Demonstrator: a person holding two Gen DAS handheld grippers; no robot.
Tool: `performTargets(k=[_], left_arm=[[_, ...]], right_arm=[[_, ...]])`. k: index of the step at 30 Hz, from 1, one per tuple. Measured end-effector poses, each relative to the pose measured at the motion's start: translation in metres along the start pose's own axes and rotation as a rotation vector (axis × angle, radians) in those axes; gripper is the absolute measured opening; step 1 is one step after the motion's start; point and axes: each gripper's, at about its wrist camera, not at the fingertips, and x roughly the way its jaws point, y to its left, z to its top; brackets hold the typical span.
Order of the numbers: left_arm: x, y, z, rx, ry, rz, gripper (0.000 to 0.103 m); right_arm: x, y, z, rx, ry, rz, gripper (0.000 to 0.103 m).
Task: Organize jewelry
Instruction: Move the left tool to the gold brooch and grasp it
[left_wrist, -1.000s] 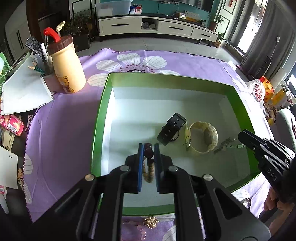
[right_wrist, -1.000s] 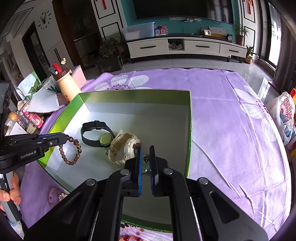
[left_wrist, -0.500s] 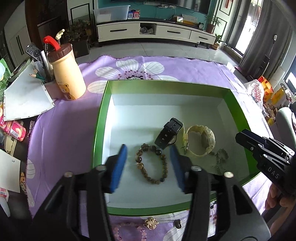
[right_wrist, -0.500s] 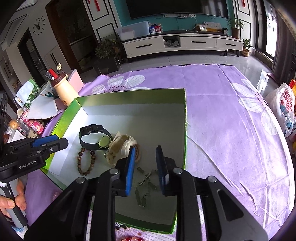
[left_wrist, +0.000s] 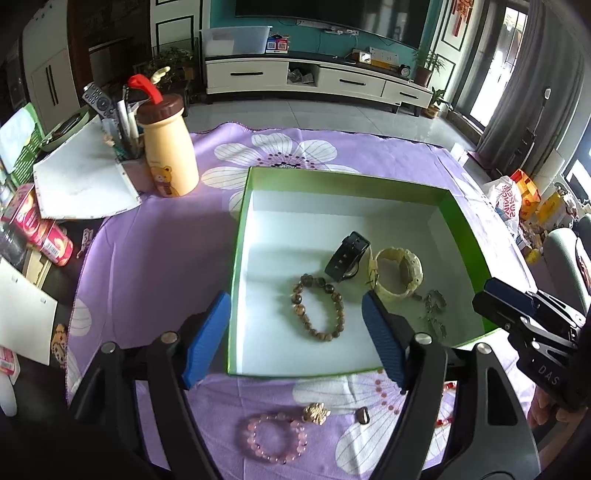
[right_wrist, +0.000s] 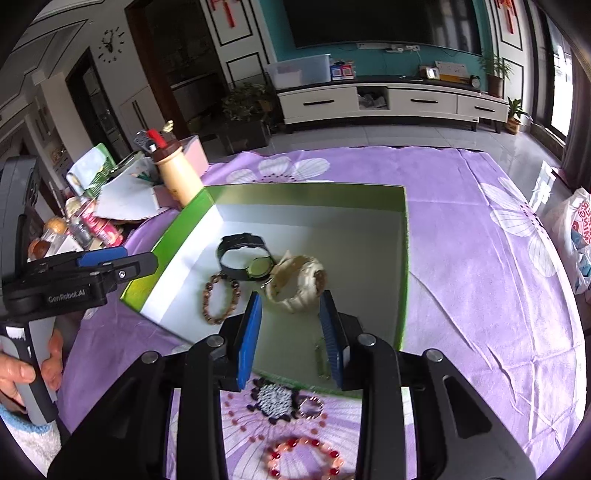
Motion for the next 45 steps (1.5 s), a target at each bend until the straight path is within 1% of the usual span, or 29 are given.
performTargets(k=[3,10,16,20,25,28,32,33,34,35,36,42,43,45], left_arm=[[-0.006,0.008,-0.009,-0.019,0.007,-0.002,0.075],[-0.018,0.023,-0.044,-0.044,0.030,-0.014,0.075],[-0.011,0.030,-0.073,-0.030,0.074,-0.033,0.075],[-0.003,0.029,-0.091,0.004,0.101,-0.041,0.075],[0.006,0.029,-0.107,0.026,0.121,-0.056,0.075],[0.011,0.031,-0.111,0.033,0.124,-0.059,0.075],[0.013,0.030,-0.113,0.043,0.120,-0.069,0.075],[0.014,0.030,-0.112,0.047,0.119,-0.071,0.075],[0.015,0.027,-0.111,0.059,0.116,-0.075,0.075],[0.016,0.026,-0.111,0.065,0.116,-0.077,0.075],[0.018,0.023,-0.111,0.076,0.117,-0.080,0.075],[0.027,0.005,-0.108,0.121,0.123,-0.103,0.075],[0.029,0.001,-0.107,0.133,0.124,-0.102,0.074],[0.033,-0.006,-0.106,0.156,0.125,-0.104,0.068]], right_arm=[[-0.004,0.010,-0.008,-0.010,0.009,0.018,0.033],[-0.006,0.033,-0.033,-0.039,0.046,0.060,0.033],[0.007,0.049,-0.061,-0.059,0.117,0.085,0.033],[0.020,0.060,-0.081,-0.068,0.166,0.102,0.033],[0.034,0.071,-0.093,-0.079,0.200,0.119,0.033],[0.044,0.077,-0.094,-0.082,0.199,0.122,0.033],[0.056,0.082,-0.091,-0.101,0.188,0.098,0.033],[0.060,0.083,-0.092,-0.108,0.192,0.084,0.027],[0.062,0.083,-0.092,-0.111,0.189,0.073,0.018],[0.063,0.083,-0.090,-0.115,0.180,0.066,0.015],[0.063,0.082,-0.090,-0.114,0.177,0.056,0.006],[0.053,0.068,-0.090,-0.083,0.143,0.039,0.005],[0.051,0.065,-0.090,-0.077,0.136,0.037,0.005],[0.045,0.059,-0.089,-0.059,0.121,0.034,0.005]])
